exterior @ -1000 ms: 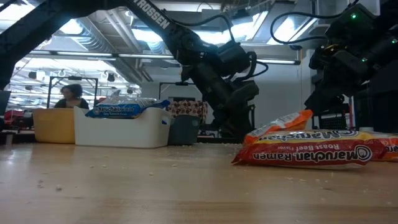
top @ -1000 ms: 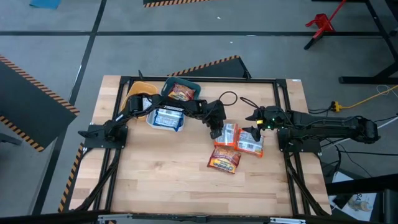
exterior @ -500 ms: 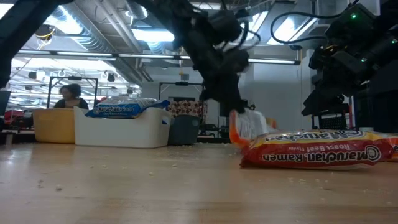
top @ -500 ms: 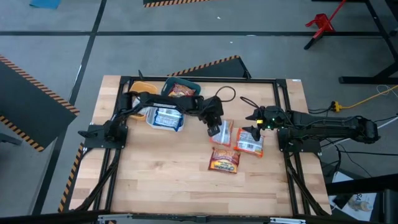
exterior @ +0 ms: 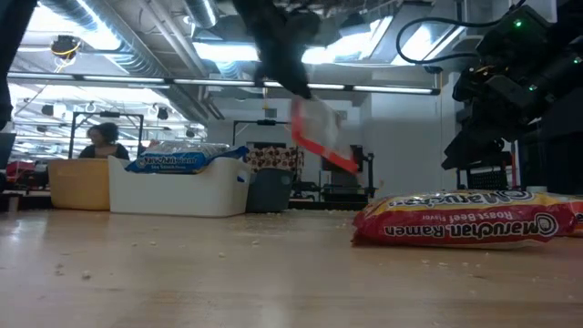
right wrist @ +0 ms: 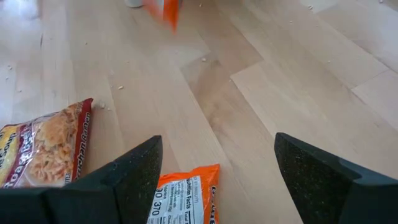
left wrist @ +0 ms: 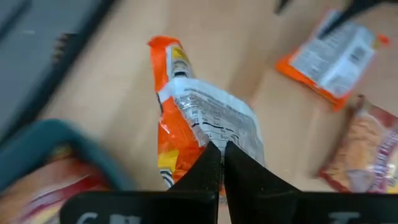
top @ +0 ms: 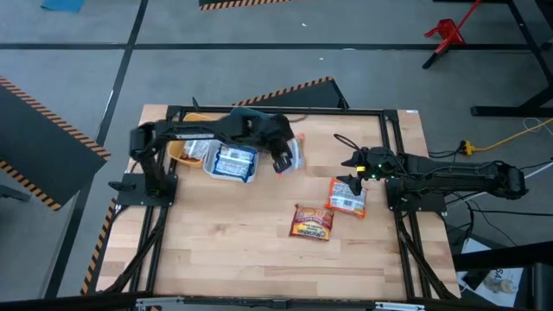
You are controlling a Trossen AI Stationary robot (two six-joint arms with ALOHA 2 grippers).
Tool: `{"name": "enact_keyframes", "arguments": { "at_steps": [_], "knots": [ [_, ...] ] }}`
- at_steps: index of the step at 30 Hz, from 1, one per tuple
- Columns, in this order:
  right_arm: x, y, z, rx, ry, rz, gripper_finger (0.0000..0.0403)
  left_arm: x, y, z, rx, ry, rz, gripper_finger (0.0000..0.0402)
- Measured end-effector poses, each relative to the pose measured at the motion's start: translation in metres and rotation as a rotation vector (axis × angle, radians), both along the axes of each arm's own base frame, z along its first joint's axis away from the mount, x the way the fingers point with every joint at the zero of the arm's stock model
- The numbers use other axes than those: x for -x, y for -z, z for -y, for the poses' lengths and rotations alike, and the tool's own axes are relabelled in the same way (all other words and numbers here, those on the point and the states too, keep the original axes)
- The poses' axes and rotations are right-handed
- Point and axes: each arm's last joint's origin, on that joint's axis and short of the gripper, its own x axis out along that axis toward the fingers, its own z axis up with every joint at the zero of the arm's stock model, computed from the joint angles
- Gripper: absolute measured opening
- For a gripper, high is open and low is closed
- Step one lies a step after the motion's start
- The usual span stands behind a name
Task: Sort Maruchan noodles
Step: Put the left orange noodle into the yellow bin
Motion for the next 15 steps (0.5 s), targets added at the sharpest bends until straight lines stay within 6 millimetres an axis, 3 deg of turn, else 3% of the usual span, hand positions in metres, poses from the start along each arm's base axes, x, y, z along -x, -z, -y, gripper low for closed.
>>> {"name": "enact_keyframes", "arguments": {
  "at_steps": [9,15],
  "knots": [
    [0.0,0.0,0.0,0.001,0.001,0.001,0.0296,0.09,-0.061,-0.022,-0.167,-0.354,-0.106,0.0],
    [0.0,0.0,0.0,0.002,0.002,0.0,0.0296,0.146,-0.087,-0.035,-0.211,-0.513,-0.151,0.0]
  ]
}}
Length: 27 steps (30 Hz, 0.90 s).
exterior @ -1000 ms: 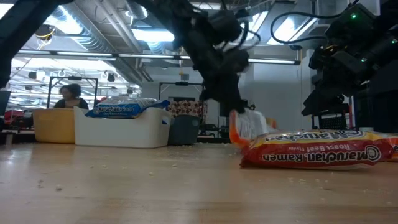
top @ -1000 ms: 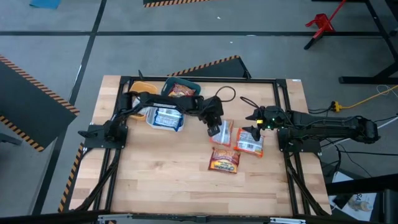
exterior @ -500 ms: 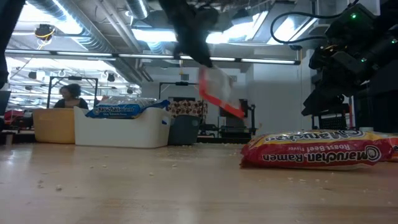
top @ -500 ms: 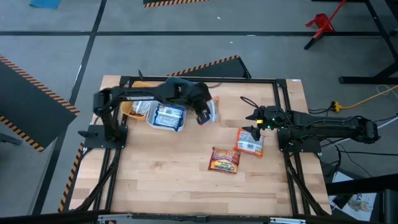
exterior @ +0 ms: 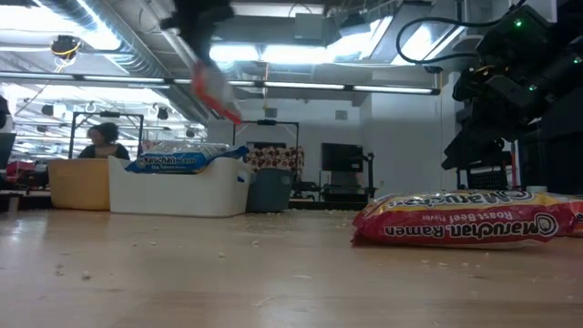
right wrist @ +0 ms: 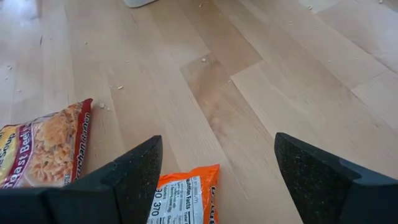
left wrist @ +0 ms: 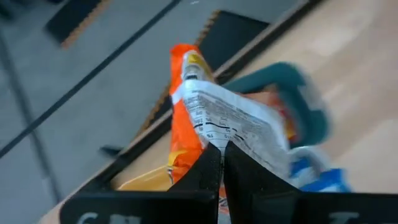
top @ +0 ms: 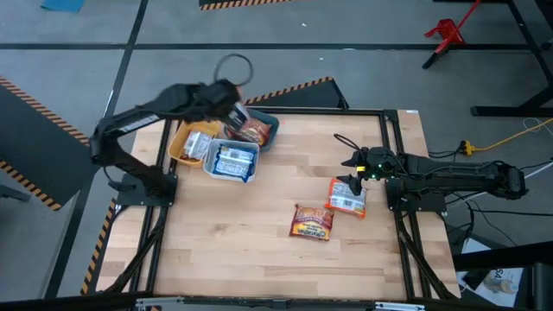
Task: Sort Maruchan noodles
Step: Put the left orange noodle into the yellow bin
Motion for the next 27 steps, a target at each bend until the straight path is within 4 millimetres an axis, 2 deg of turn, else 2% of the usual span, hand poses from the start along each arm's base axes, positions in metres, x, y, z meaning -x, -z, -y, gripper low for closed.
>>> {"name": "enact_keyframes", "arguments": {
  "at_steps": [5,12,18,27],
  "knots": [
    [0.0,0.0,0.0,0.0,0.0,0.0,0.0296,0.038,-0.002,-0.009,0.057,-0.119,-0.12,0.0],
    [0.0,0.0,0.0,0.0,0.0,0.0,0.0296,0.058,0.009,-0.01,0.182,-0.041,-0.354,0.0],
    [0.0,0.0,0.0,0.0,0.0,-0.001,0.0296,0.058,0.036,-0.007,0.299,0.095,-0.47,0.0],
    [0.0,0.0,0.0,0.0,0.0,-0.001,0.0296,0.064,0.093,-0.002,0.459,0.282,-0.716,0.0]
  ]
}}
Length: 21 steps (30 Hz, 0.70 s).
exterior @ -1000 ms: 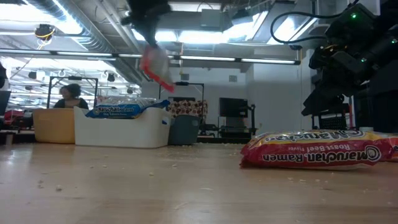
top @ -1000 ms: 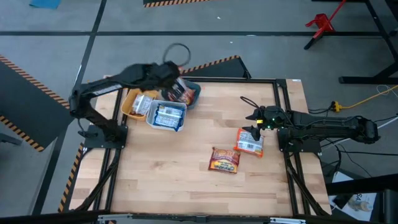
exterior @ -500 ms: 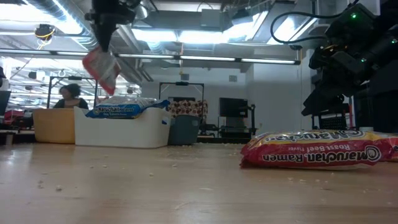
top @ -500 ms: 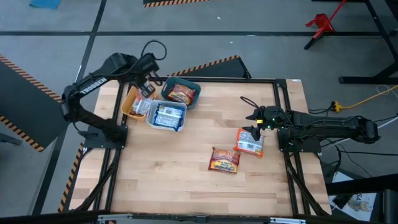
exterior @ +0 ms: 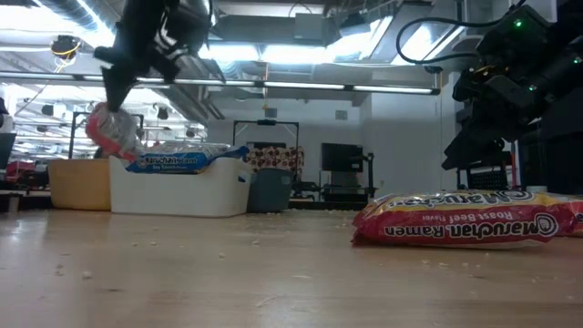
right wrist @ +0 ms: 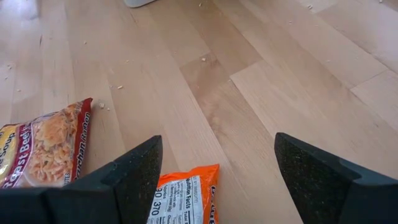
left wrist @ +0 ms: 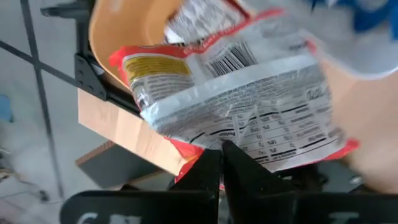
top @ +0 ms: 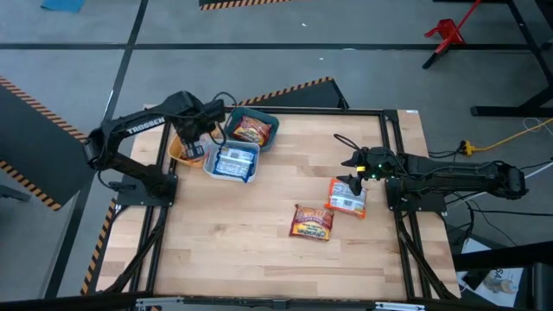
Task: Sort Maruchan noodles
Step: Put the left orange noodle into the yellow bin
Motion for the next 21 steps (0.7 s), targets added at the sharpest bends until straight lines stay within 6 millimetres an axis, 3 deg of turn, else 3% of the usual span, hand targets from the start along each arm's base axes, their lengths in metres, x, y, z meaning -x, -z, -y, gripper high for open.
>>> {"name": "enact_keyframes", "arguments": {
  "at_steps": [6,21],
  "knots": [
    [0.0,0.0,0.0,0.0,0.0,0.0,0.0296,0.004,0.015,-0.007,0.001,0.041,-0.042,0.0005],
    [0.0,0.0,0.0,0.0,0.001,0.0,0.0296,0.003,0.016,-0.03,-0.074,0.19,-0.004,0.0016]
  ]
}}
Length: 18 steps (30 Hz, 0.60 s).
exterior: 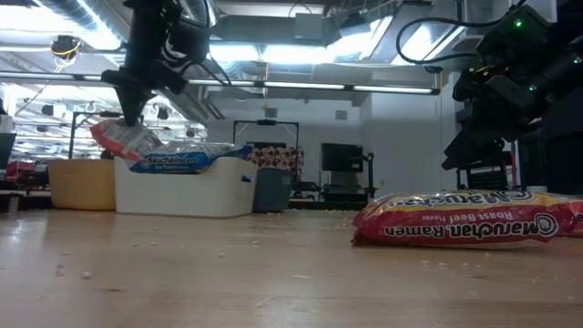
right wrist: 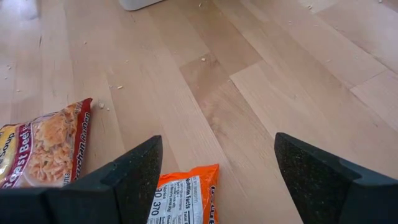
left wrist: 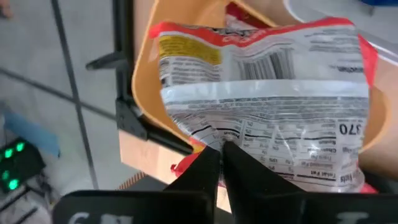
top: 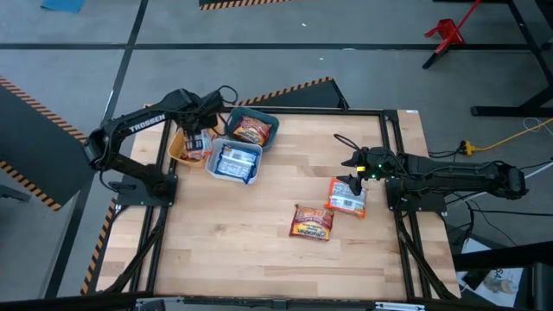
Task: Sort Maruchan noodles
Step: Put the left orange noodle into the yellow bin
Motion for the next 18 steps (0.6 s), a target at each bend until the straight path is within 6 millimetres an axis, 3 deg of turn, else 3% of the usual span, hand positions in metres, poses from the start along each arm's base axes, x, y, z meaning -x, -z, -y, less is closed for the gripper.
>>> {"name": "enact_keyframes", "arguments": {
  "at_steps": [14,18],
  "knots": [
    [0.0001,0.0001,-0.0001,-0.002,-0.003,-0.001,0.0296,0.0044,0.0001,-0.0085,0.012,0.02,0.012,0.0126],
    [0.0002,0.0003,-0.0001,-0.003,-0.003,-0.003,0.0296,0.005,-0.0003,-0.0094,-0.039,-0.086,0.028,0.014]
  ]
}}
